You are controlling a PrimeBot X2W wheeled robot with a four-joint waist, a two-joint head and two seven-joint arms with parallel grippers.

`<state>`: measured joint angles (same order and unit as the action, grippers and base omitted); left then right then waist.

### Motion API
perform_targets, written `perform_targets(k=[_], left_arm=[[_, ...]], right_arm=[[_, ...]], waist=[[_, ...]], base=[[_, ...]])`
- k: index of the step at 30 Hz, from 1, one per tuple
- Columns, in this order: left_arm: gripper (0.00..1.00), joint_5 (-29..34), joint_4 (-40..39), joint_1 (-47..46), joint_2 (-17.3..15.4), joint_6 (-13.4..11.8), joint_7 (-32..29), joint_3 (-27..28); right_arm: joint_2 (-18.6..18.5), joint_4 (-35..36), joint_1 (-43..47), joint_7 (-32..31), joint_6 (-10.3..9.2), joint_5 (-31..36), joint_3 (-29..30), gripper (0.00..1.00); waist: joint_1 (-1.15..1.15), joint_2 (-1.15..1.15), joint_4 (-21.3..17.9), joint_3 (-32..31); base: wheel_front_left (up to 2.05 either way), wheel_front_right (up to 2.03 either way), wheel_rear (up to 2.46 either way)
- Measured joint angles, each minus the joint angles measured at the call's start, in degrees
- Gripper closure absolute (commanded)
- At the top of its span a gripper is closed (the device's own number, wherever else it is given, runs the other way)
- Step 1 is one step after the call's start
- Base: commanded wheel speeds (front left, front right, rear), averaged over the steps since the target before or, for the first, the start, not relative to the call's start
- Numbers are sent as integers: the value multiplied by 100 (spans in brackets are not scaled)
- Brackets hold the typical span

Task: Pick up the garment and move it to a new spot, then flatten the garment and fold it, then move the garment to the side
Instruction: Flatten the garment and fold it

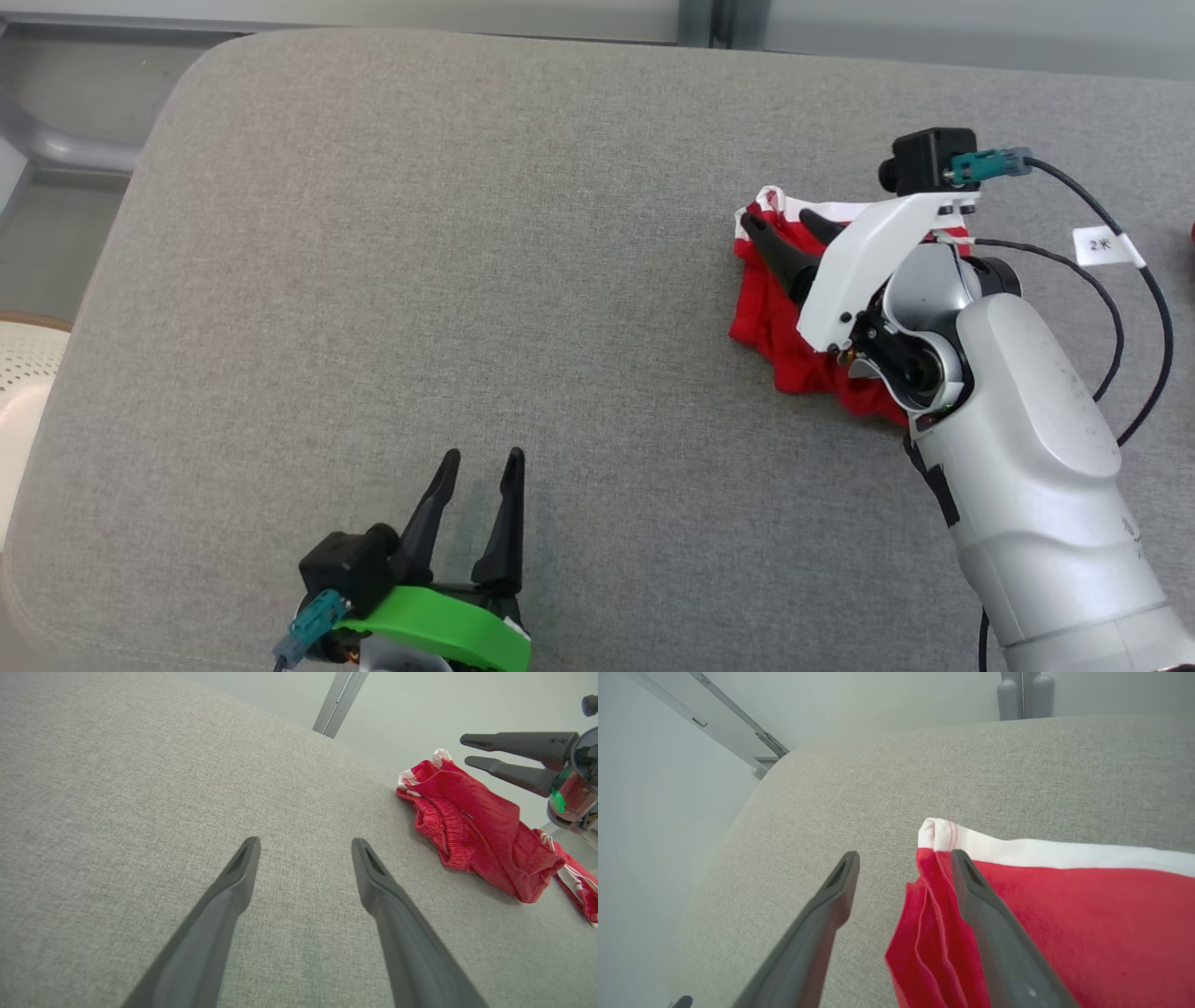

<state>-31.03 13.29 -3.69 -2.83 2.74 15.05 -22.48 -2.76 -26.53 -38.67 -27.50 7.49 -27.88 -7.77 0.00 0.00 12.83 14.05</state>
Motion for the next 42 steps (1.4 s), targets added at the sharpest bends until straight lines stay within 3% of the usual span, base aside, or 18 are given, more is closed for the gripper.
perform_targets(k=[6, 10, 14, 18, 20, 23, 28, 42], left_arm=[[0, 246, 46, 309, 1, 30, 9, 579], [0, 367, -86, 606, 0, 34, 9, 1069], [0, 581, -275, 814, 0, 82, 9, 1407], [0, 648, -401, 1002, 1, 105, 9, 1647], [0, 687, -432, 1106, -1, 105, 9, 1748], [0, 815, -508, 1256, 1, 134, 9, 1885], [0, 1027, -549, 1429, 0, 216, 9, 2112], [0, 1294, -604, 1485, 0, 375, 9, 2288]], right_arm=[[-26, 1059, 817, 836, 0, -38, -25, 0], [-483, 1614, 1619, 1685, -1, 455, 115, 0], [-981, 1667, 2387, 2835, 0, 795, 202, 0], [-1315, 1223, 3090, 3887, 0, 980, 254, 0], [-1400, 982, 3351, 4130, 0, 1069, 367, 0], [-1383, 835, 3655, 4234, 0, 1156, 675, 0], [-1174, 1517, 4147, 4255, 1, 1462, 1056, 0], [-1011, 1926, 4423, 4255, 1, 1543, 1280, 0]], waist=[[0, 0, -163, -297], [0, 0, -353, -526], [0, 0, -557, -762], [0, 0, -694, -1025], [0, 0, -741, -1152], [0, 0, -797, -1332], [0, 0, -883, -1532], [0, 0, -878, -1573]], base=[[0, 0, 0], [0, 0, 0], [0, 0, 0], [0, 0, 0], [0, 0, 0], [0, 0, 0], [0, 0, 0], [0, 0, 0]])
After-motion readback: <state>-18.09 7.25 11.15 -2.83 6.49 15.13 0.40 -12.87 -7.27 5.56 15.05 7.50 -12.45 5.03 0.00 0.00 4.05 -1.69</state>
